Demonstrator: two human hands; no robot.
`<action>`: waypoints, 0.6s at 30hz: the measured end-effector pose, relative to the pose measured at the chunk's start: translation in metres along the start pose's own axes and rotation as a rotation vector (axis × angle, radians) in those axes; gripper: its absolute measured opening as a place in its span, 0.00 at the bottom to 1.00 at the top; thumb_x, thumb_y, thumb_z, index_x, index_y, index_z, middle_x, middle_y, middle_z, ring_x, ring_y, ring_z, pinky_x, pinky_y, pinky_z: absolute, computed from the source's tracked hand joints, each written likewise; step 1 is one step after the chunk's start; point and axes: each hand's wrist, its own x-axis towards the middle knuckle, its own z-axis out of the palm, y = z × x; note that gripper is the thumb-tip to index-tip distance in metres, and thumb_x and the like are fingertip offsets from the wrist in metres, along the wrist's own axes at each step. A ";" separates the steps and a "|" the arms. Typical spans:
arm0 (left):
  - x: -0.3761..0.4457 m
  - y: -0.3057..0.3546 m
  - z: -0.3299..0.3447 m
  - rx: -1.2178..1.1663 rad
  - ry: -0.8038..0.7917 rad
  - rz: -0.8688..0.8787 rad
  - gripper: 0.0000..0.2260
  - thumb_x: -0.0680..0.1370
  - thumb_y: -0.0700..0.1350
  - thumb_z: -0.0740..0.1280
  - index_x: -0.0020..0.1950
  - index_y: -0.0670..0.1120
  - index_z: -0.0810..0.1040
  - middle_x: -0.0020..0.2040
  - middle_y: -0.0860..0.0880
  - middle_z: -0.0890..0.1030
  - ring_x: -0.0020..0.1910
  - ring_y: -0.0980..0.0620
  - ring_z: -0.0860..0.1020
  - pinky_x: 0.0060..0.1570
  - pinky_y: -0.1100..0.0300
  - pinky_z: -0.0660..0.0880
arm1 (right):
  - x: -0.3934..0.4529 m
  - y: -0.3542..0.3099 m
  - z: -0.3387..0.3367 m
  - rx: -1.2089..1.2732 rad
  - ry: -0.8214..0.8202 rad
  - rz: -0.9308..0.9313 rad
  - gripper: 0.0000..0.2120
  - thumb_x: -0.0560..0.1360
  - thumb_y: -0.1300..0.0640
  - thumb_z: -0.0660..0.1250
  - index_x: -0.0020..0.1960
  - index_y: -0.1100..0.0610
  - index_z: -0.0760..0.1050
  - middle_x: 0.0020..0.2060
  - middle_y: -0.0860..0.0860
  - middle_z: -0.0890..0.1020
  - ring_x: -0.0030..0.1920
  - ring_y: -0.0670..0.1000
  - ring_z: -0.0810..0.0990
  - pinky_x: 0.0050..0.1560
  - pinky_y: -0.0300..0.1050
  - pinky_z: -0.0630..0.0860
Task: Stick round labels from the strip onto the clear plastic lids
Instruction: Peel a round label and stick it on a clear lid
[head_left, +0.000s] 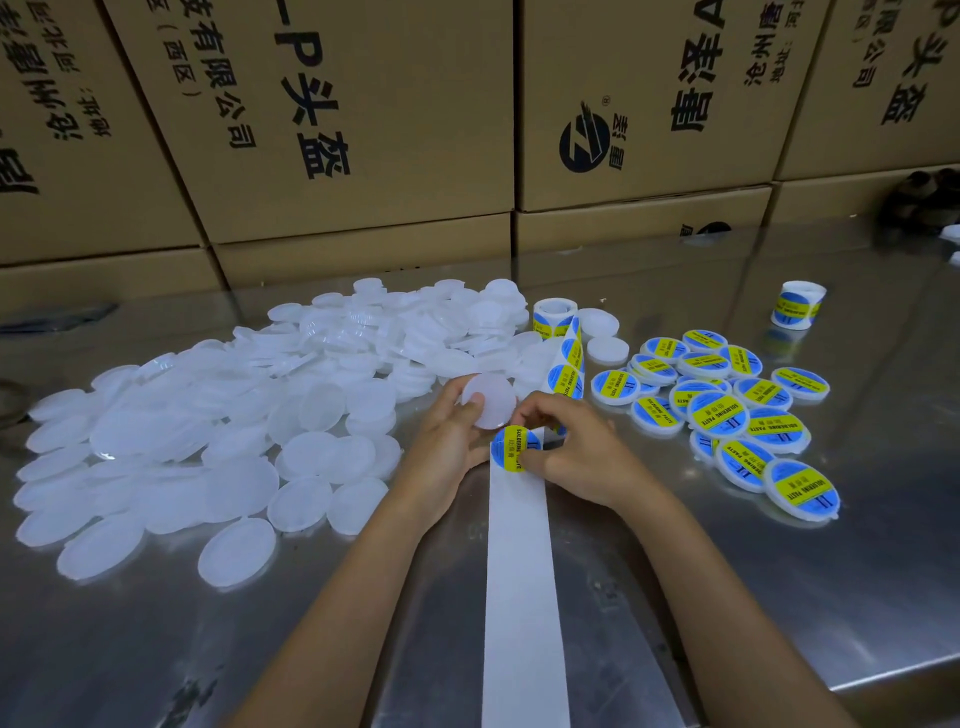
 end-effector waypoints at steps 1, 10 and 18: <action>0.000 0.001 0.000 0.006 0.007 0.003 0.12 0.86 0.41 0.57 0.66 0.51 0.73 0.66 0.42 0.78 0.59 0.41 0.82 0.57 0.45 0.81 | 0.000 -0.001 0.000 -0.024 0.004 -0.013 0.10 0.69 0.62 0.72 0.47 0.50 0.78 0.45 0.44 0.80 0.52 0.50 0.75 0.56 0.49 0.74; 0.000 0.003 -0.001 0.030 0.040 -0.017 0.12 0.86 0.42 0.55 0.68 0.50 0.72 0.64 0.41 0.79 0.51 0.41 0.84 0.49 0.51 0.82 | 0.002 -0.012 -0.006 0.445 0.044 0.065 0.07 0.71 0.68 0.72 0.43 0.58 0.79 0.43 0.54 0.81 0.45 0.51 0.76 0.50 0.44 0.73; -0.008 0.012 -0.008 -0.432 -0.090 -0.121 0.17 0.84 0.38 0.55 0.72 0.36 0.69 0.65 0.35 0.79 0.63 0.37 0.80 0.62 0.46 0.78 | 0.004 -0.014 -0.009 0.897 0.147 0.176 0.07 0.74 0.68 0.70 0.49 0.59 0.77 0.43 0.54 0.85 0.45 0.51 0.83 0.48 0.43 0.77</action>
